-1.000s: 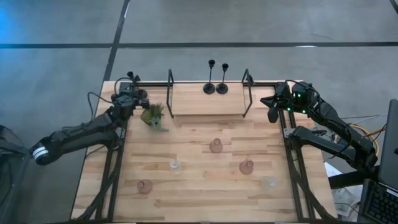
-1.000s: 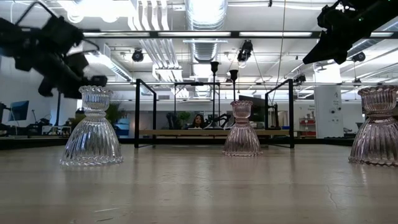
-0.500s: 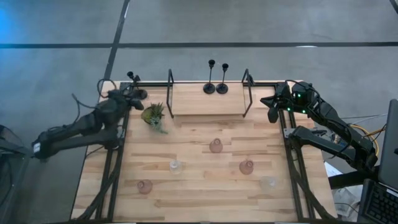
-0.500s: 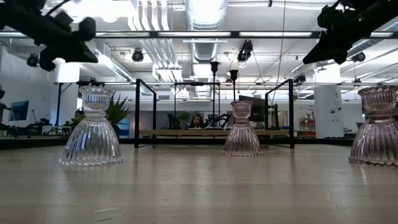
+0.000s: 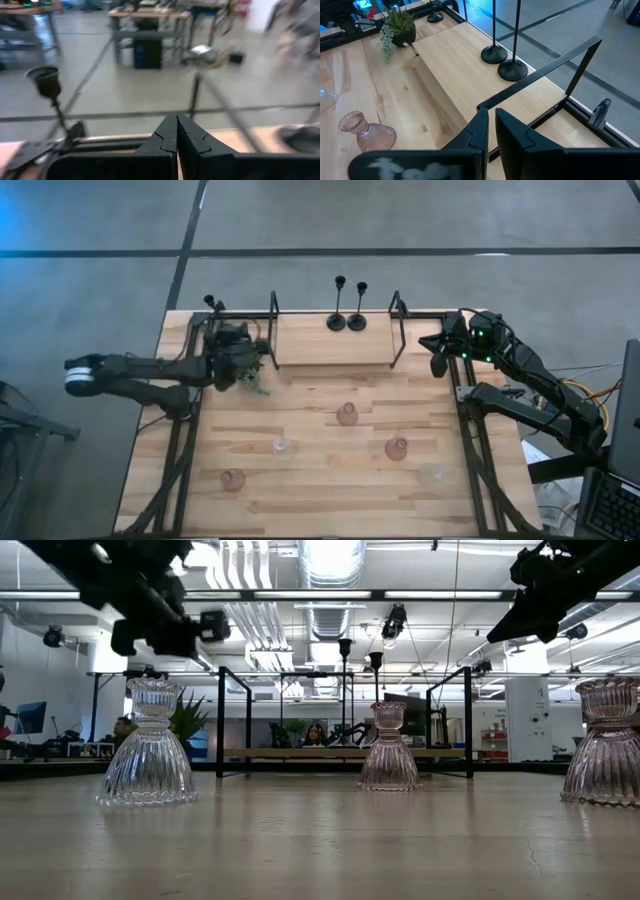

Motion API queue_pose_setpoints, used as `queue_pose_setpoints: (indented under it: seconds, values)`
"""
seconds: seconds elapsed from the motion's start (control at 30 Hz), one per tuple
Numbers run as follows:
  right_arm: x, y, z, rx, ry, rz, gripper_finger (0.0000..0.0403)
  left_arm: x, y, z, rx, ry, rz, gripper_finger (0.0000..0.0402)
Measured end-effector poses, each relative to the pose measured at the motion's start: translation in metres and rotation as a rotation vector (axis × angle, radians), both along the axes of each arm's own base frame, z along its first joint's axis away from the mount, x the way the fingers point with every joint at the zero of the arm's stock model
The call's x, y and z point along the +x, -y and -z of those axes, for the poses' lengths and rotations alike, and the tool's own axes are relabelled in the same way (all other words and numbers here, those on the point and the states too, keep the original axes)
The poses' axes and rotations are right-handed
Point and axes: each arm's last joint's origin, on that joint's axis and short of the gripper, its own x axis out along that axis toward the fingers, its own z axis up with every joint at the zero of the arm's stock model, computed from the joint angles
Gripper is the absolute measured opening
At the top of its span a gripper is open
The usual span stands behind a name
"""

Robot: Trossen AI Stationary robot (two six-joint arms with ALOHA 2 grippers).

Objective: Pick & Place candle stick holders
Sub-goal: Put the black candle holder on the shelf aligned with the other black candle holder

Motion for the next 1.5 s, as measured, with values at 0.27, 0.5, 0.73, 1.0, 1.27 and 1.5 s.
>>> queue_pose_setpoints:
  seconds: [0.27, 0.5, 0.73, 1.0, 1.27, 1.5]
  values:
    - [0.0, 0.0, 0.0, 0.001, 0.001, 0.001, 0.0029, 0.005, -0.019, 0.012, -0.044, -0.002, -0.168, 0.0001]
    - [0.0, 0.0, 0.0, 0.0, 0.001, 0.0, 0.0029, -0.004, -0.021, 0.009, -0.038, -0.002, -0.208, 0.003]
    - [0.0, 0.0, 0.0, 0.001, 0.001, 0.0, 0.0029, -0.01, -0.037, 0.01, -0.13, 0.0, -0.177, 0.0099]
    - [0.0, 0.0, 0.0, 0.0, 0.001, 0.0, 0.0029, -0.022, -0.056, 0.014, -0.23, 0.004, -0.181, 0.016]
    - [0.0, 0.0, 0.0, 0.001, 0.001, 0.001, 0.0029, -0.028, -0.059, 0.017, -0.242, -0.033, -0.222, 0.0202]
    - [0.0, 0.0, 0.0, 0.0, 0.001, 0.0, 0.0029, -0.032, -0.065, 0.021, -0.244, -0.042, -0.262, 0.024]
